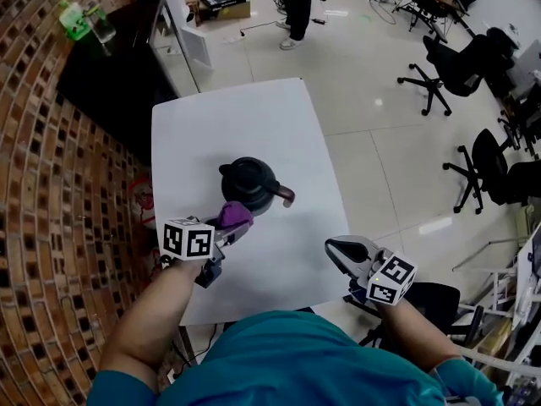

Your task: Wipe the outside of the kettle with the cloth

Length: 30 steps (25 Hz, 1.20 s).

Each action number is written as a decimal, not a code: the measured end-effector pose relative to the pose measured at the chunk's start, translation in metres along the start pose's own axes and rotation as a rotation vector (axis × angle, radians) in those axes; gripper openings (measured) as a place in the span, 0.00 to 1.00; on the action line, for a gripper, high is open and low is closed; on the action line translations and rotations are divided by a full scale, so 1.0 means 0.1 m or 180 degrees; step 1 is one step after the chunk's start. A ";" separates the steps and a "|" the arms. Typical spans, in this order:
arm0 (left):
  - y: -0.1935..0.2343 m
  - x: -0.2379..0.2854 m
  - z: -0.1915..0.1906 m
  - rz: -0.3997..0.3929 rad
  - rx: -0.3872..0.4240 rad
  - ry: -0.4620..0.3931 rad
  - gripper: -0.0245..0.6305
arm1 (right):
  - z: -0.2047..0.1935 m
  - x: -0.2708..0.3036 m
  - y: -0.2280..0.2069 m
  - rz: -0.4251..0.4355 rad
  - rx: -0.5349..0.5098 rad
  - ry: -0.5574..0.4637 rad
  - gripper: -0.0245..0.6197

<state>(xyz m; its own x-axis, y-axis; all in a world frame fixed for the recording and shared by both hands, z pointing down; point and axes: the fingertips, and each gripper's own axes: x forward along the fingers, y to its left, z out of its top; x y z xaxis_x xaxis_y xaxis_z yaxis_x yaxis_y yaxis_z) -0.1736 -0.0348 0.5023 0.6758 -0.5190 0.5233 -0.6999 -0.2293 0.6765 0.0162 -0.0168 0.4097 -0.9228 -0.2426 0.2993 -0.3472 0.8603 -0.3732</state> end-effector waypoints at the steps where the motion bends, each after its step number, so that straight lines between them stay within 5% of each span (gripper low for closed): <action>1: 0.03 0.03 -0.04 -0.0033 -0.0023 0.0061 0.33 | -0.04 0.02 0.01 -0.0003 0.0022 0.0026 0.05; 12: 0.75 0.37 -0.44 0.0238 -0.0296 0.0350 0.32 | 0.00 0.37 -0.05 0.0099 -0.0058 0.0118 0.05; 19: 0.43 -0.19 0.02 0.0100 -0.0083 0.0011 0.32 | 0.18 0.47 0.08 0.0187 -0.0252 0.0113 0.05; 23: 0.36 -0.47 0.45 0.0174 0.0313 -0.0085 0.32 | 0.26 0.47 0.06 0.0163 -0.0303 0.0088 0.05; 30: 0.80 -0.19 0.47 0.0815 0.1256 0.0509 0.31 | 0.18 0.46 -0.01 0.0096 -0.0319 0.0175 0.05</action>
<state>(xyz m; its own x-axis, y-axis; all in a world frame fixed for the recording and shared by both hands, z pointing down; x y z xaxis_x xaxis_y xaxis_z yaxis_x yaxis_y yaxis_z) -0.2536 -0.0824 0.5219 0.4763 -0.4735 0.7409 -0.8612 -0.4212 0.2844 -0.0284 -0.0368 0.4079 -0.9211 -0.1933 0.3379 -0.2984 0.9080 -0.2940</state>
